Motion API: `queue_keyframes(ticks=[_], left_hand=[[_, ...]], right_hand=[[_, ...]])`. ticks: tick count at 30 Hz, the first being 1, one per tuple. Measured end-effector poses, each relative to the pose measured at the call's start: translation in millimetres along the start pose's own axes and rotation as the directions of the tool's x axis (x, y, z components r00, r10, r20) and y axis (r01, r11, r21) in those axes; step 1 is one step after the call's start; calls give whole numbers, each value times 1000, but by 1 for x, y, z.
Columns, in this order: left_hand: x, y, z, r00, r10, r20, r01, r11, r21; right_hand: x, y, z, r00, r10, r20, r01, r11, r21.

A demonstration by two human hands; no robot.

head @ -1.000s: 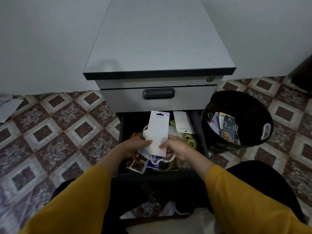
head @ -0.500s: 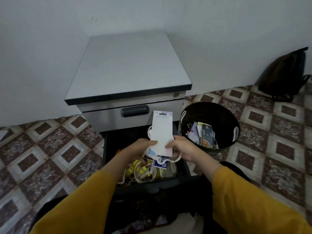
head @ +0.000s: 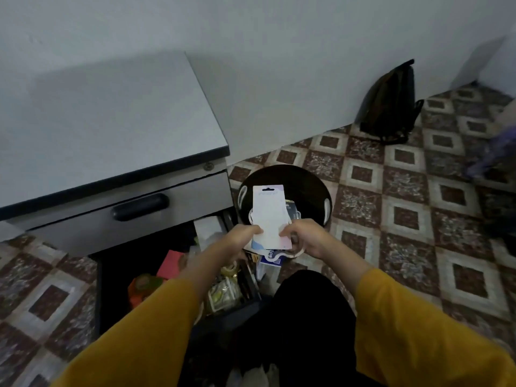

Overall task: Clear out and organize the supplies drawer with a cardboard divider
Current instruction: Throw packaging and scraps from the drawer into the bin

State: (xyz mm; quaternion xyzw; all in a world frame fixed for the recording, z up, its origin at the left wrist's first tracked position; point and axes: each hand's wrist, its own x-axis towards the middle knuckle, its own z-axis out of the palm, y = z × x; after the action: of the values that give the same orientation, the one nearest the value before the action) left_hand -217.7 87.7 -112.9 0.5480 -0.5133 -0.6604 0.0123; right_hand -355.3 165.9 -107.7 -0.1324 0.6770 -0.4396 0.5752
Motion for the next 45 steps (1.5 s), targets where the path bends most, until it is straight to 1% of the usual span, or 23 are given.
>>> queue_keyframes(ticks=[2, 4, 9, 12, 15, 17, 18, 19, 21, 22, 25, 30, 34, 36, 39, 41, 45], left_hand=[[14, 8, 11, 1000, 23, 2, -24, 1000, 16], [31, 17, 24, 999, 42, 14, -42, 999, 32], [64, 33, 39, 998, 53, -28, -53, 999, 14], [86, 43, 42, 995, 64, -71, -65, 998, -12], [101, 52, 40, 989, 113, -97, -118, 992, -48], [110, 53, 38, 983, 164, -88, -166, 986, -16], [112, 51, 36, 978, 195, -80, -191, 980, 52], [115, 48, 34, 973, 222, -71, -209, 965, 157], [122, 39, 27, 970, 240, -42, -213, 918, 334], [123, 37, 23, 972, 236, -21, -212, 907, 363], [120, 29, 18, 971, 237, 15, -227, 909, 350], [96, 26, 11, 968, 244, 52, -248, 913, 324], [65, 24, -2, 958, 283, 47, -282, 904, 321], [49, 19, -12, 956, 293, 21, -285, 908, 308], [19, 4, -32, 952, 304, -40, -278, 909, 312], [0, -9, -46, 945, 311, -99, -266, 911, 316], [-35, -41, -77, 941, 287, -177, -247, 944, 218]], right_hand=[[9, -3, -15, 1000, 7, -31, -6, 999, 35], [20, -5, -31, 999, 21, -50, -19, 999, 31], [49, -17, -52, 995, -2, -100, 4, 1000, 18], [71, -24, -57, 995, -9, -104, 11, 1000, 19], [92, -31, -60, 996, 7, -85, -1, 998, 69], [102, -32, -60, 990, 23, -140, -11, 996, 87], [104, -32, -59, 983, 3, -185, 4, 999, 38], [108, -29, -60, 975, -27, -219, 9, 997, -80], [108, -23, -63, 962, -104, -253, 0, 926, -377], [106, -21, -64, 957, -141, -254, 11, 891, -453], [104, -12, -64, 954, -193, -230, 52, 861, -506], [88, -11, -47, 958, -198, -207, 70, 863, -501], [66, -17, -26, 950, -269, -160, 161, 858, -488], [54, -18, -14, 937, -312, -159, 209, 863, -460], [34, -16, 7, 927, -364, -93, 293, 855, -427], [20, -13, 24, 922, -384, -42, 329, 837, -437], [1, -2, 59, 914, -404, 25, 371, 811, -453]])
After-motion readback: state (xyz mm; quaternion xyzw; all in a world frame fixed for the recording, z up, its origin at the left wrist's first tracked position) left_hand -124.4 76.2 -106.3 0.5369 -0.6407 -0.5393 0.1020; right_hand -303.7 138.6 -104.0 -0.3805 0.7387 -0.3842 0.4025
